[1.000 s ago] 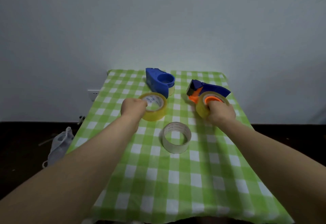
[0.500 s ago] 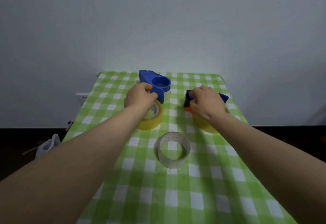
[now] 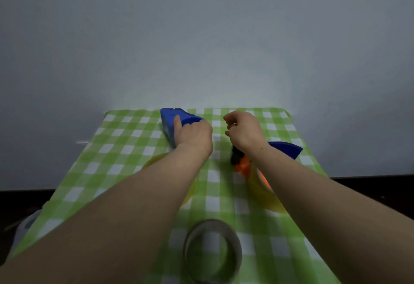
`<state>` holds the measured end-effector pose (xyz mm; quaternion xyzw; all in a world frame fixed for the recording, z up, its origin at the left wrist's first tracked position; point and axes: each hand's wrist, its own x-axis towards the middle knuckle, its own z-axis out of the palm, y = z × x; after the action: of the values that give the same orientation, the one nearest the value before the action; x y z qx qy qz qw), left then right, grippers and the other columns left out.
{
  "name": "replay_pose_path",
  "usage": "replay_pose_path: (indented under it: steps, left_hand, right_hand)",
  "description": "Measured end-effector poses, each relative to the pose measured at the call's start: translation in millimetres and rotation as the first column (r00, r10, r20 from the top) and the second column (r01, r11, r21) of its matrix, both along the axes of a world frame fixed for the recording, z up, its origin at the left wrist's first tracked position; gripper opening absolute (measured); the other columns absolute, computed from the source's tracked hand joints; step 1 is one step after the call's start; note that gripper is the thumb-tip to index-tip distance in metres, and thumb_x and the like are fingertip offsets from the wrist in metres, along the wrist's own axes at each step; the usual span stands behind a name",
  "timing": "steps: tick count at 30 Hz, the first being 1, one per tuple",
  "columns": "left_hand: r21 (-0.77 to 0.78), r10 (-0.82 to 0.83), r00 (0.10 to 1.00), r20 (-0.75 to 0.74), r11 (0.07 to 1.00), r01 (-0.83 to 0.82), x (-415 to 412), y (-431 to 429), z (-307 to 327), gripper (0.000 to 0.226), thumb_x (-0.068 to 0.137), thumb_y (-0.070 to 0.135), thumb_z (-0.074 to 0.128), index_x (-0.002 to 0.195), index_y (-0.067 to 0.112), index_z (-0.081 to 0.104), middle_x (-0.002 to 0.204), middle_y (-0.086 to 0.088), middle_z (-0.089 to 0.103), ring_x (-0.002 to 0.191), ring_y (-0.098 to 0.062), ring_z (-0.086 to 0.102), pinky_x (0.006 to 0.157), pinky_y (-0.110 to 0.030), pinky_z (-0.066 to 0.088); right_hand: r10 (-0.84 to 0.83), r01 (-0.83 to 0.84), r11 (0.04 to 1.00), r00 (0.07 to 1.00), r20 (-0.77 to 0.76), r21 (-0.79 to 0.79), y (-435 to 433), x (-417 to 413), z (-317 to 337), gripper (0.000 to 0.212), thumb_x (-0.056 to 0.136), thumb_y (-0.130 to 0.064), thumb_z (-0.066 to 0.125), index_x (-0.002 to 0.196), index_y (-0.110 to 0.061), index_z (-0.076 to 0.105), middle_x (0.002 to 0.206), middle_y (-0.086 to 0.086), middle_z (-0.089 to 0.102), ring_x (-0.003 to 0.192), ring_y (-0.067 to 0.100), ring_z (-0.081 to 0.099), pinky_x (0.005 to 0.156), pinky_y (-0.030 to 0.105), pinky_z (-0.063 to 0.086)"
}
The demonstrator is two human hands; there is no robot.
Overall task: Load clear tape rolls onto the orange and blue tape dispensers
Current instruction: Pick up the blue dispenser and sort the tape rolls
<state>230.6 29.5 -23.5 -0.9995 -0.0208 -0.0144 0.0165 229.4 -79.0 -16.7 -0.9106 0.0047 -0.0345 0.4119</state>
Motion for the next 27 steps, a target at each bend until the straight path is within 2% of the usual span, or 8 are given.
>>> replay_pose_path:
  steps: [3,7,10,13,15,18,22,27]
  left_hand:
    - [0.047,-0.012,1.0,-0.024,0.999,0.013,10.8,-2.4,-8.0,0.012,0.083,0.009,0.053,0.091,0.018,0.055,0.07,0.001,0.05,0.077,-0.022,0.05,0.112,-0.041,0.016]
    - [0.069,-0.032,0.999,0.023,0.997,0.03,15.1,-1.8,-11.3,0.019,0.082,0.003,0.052,0.072,0.018,0.045,0.063,0.0,0.045,0.072,-0.022,0.048,0.094,-0.034,0.029]
    - [-0.06,0.013,0.995,0.097,0.998,-0.008,18.6,2.3,-1.3,0.027,0.085,0.01,0.053,0.064,0.016,0.037,0.067,-0.001,0.047,0.065,-0.021,0.045,0.078,-0.031,0.028]
    - [-0.313,0.087,0.988,0.13,0.949,-0.042,9.8,10.0,23.4,0.033,0.087,0.022,0.053,0.062,0.015,0.033,0.063,-0.001,0.04,0.068,-0.024,0.045,0.069,-0.032,0.03]
    - [-0.495,0.124,0.981,0.15,0.868,-0.034,-1.2,16.2,40.2,0.031,0.086,0.025,0.052,0.062,0.015,0.034,0.063,-0.001,0.04,0.077,-0.028,0.048,0.058,-0.03,0.03]
    - [-0.692,0.137,0.975,0.177,0.721,0.024,-30.4,25.2,64.6,0.026,0.088,0.028,0.053,0.07,0.011,0.045,0.064,0.0,0.042,0.071,-0.024,0.047,0.051,-0.029,0.03]
    - [-0.86,0.144,0.964,0.225,0.494,0.127,-81.3,38.9,89.9,0.023,0.089,0.025,0.061,0.093,0.002,0.063,0.088,-0.013,0.066,0.085,-0.031,0.062,0.076,-0.037,0.05]
    - [-0.968,0.208,0.968,0.142,0.234,0.092,-152.7,54.0,101.2,0.006,0.088,0.017,0.063,0.091,0.011,0.063,0.104,-0.019,0.07,0.097,-0.035,0.066,0.091,-0.049,0.052]
  right_hand:
    - [0.008,-0.008,1.0,1.0,0.012,0.027,0.3,7.3,-4.6,0.047,0.086,0.011,0.034,0.126,-0.005,0.054,0.127,0.012,0.058,0.117,0.026,0.055,0.1,0.039,0.047]
    - [0.008,-0.009,0.999,1.0,0.015,0.044,-2.5,6.8,-2.1,0.047,0.085,0.01,0.035,0.123,-0.006,0.056,0.123,0.011,0.06,0.113,0.025,0.058,0.098,0.039,0.048]
    - [-0.025,0.025,0.995,1.0,-0.002,0.092,-6.7,4.0,-1.0,0.045,0.084,0.009,0.037,0.12,-0.007,0.058,0.12,0.01,0.061,0.108,0.025,0.06,0.095,0.04,0.05]
    - [-0.037,0.038,0.992,0.999,-0.016,0.124,-7.9,-6.4,5.0,0.044,0.082,0.009,0.035,0.116,-0.007,0.06,0.115,0.011,0.063,0.105,0.027,0.061,0.093,0.042,0.051]
    - [-0.036,0.04,0.983,0.999,-0.027,0.181,-5.6,-16.4,15.0,0.043,0.083,0.009,0.035,0.114,-0.005,0.061,0.111,0.011,0.064,0.105,0.027,0.061,0.093,0.042,0.051]
    - [-0.027,0.039,0.947,0.999,-0.041,0.318,2.6,-38.0,36.7,0.031,0.09,0.0,0.038,0.111,0.0,0.062,0.099,0.011,0.064,0.093,0.024,0.06,0.088,0.038,0.052]
    - [0.013,0.033,0.889,0.995,-0.098,0.456,16.0,-81.3,66.2,0.023,0.095,-0.022,0.043,0.092,-0.007,0.06,0.101,0.015,0.067,0.088,0.024,0.06,0.087,0.041,0.05]
    - [0.196,0.007,0.729,0.956,-0.218,0.685,42.0,-147.4,90.4,0.033,0.097,-0.033,0.041,0.11,-0.01,0.06,0.11,0.007,0.066,0.099,0.02,0.062,0.083,0.037,0.051]
